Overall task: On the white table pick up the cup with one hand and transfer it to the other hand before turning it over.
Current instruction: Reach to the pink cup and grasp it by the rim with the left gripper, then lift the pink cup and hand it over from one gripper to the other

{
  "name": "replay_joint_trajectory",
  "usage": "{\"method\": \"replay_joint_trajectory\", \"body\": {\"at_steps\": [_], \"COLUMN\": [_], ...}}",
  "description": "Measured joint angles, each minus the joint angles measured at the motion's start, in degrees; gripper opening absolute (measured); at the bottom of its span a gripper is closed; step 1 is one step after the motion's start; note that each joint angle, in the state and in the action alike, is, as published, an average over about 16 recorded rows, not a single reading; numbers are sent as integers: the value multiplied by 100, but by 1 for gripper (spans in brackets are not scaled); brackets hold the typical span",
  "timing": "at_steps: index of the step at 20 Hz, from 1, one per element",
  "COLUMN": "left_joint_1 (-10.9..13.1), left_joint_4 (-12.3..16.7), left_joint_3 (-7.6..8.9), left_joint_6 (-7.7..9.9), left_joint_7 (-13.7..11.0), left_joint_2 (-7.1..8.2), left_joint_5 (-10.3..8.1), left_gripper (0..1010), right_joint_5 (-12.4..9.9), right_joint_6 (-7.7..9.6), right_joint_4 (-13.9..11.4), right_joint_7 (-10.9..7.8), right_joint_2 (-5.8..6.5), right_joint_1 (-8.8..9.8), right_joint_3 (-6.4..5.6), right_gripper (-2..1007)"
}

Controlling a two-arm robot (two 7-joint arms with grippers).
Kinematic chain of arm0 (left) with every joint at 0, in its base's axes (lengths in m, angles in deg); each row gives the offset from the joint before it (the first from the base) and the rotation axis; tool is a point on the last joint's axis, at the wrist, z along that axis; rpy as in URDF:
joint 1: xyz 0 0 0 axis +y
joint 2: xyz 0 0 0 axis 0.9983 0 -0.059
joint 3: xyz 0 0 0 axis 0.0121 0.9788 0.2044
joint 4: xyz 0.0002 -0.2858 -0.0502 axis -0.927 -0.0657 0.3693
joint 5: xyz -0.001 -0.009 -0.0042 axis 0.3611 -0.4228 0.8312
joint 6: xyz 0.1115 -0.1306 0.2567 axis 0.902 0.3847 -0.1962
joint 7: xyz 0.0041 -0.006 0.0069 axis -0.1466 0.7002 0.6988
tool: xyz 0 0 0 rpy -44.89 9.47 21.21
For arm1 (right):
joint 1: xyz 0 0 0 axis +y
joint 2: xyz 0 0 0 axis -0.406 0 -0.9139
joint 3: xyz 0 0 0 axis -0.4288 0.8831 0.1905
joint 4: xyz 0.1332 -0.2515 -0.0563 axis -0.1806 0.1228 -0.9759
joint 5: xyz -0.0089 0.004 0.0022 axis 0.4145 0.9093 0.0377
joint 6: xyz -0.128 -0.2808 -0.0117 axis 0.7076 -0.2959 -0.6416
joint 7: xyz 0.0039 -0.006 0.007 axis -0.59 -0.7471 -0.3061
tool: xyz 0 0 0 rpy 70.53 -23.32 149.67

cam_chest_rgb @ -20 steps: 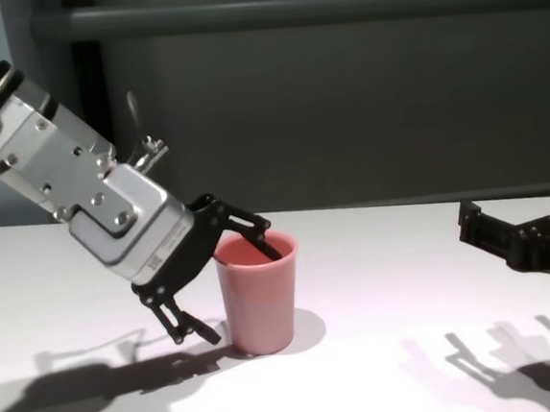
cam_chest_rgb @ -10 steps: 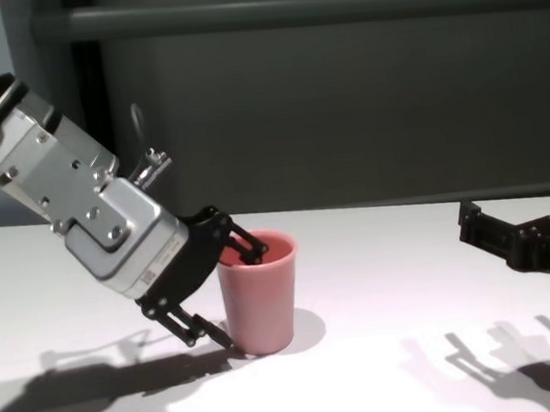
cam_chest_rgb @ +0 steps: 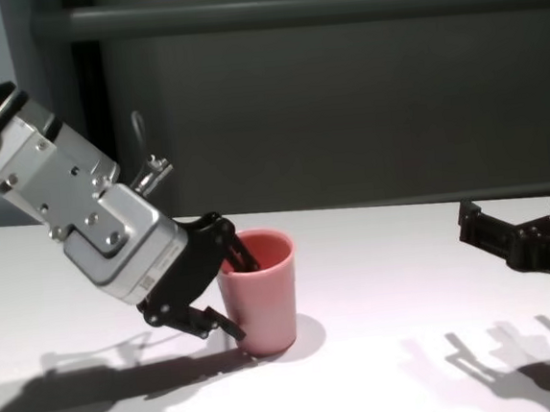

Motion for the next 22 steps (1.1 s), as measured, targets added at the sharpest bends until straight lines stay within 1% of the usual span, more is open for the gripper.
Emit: {"method": "replay_joint_trajectory", "body": {"at_steps": [7,10,13,16,18,20,22], "left_joint_1": [61,114,189,288,364,449,541], "left_joint_4": [38,72,116,162,192,218,241], "left_joint_3": [21,76,173,341,489,662,850], "left_joint_6": [41,88,161,281,366,450,534], "left_joint_7": [200,321,462,610,694,767,824], "left_joint_2": [90,148,217,280,312,329,333], "left_joint_5": [-137,-255,-439,-747,-1023,-1363,-1745], "left_gripper": [197,126,77,47,39,38,38], "right_joint_5": [0,0,0,0,0,0,0], "right_joint_6": [0,0,0,0,0,0,0], "right_joint_4": [0,0,0,0,0,0,0], "right_joint_7": [0,0,0,0,0,0,0], "right_joint_2": [0,0,0,0,0,0,0], "right_joint_1": [0,0,0,0,0,0,0], "right_joint_3": [0,0,0,0,0,0,0], "right_gripper": [1000,1000,1000,1000,1000,1000,1000]}}
